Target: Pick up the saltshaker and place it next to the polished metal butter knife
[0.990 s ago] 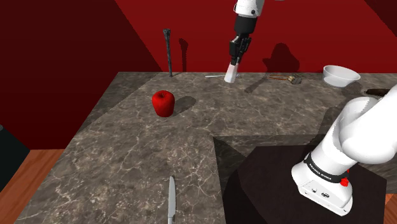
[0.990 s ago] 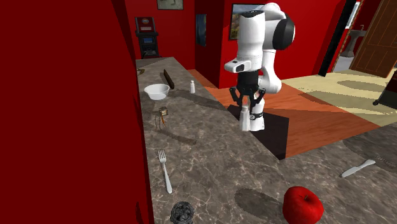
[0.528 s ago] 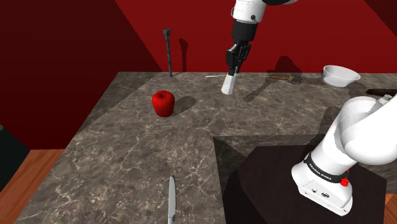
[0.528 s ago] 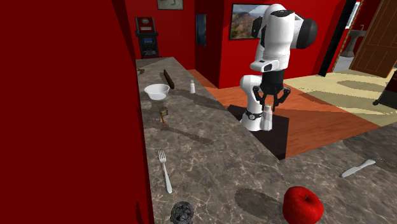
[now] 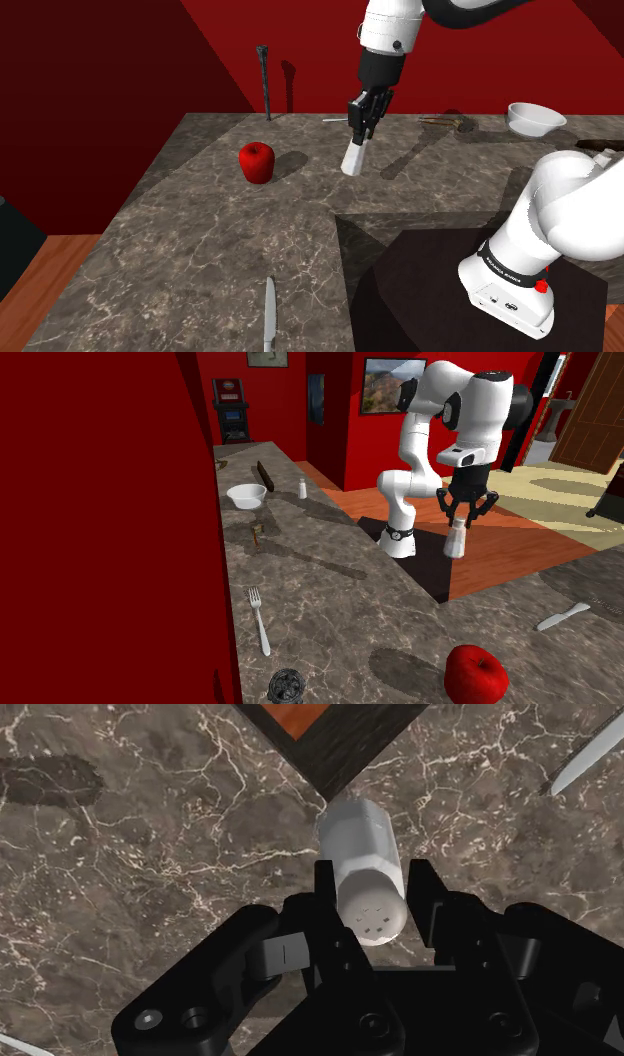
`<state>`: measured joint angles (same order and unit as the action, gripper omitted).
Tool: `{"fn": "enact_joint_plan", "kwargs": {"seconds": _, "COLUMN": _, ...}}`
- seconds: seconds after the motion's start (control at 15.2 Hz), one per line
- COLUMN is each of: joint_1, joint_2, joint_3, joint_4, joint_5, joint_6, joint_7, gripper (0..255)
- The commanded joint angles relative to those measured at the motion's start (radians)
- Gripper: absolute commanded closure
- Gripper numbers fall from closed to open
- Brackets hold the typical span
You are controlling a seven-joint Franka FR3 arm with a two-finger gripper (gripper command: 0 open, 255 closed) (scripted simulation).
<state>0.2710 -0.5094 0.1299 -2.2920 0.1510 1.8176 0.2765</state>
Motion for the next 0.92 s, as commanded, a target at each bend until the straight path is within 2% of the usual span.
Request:
{"fn": "enact_joint_plan", "kwargs": {"seconds": 0.0, "joint_1": 0.018, "joint_2": -0.011, "joint_3": 0.035, "joint_4": -0.001, "joint_5": 0.017, "joint_6": -0.004, "joint_7": 0.047, "gripper": 255}}
{"fn": "enact_joint_plan", "kwargs": {"seconds": 0.4, "joint_1": 0.073, "joint_2": -0.012, "joint_3": 0.15, "joint_4": 0.01, "joint_5": 0.068, "joint_6": 0.006, "joint_7": 0.193, "gripper": 255}}
{"fn": "enact_joint_plan", "kwargs": {"seconds": 0.86, "joint_1": 0.123, "joint_2": 0.041, "joint_3": 0.293, "joint_4": 0.073, "joint_5": 0.109, "joint_6": 0.025, "joint_7": 0.369, "gripper": 255}}
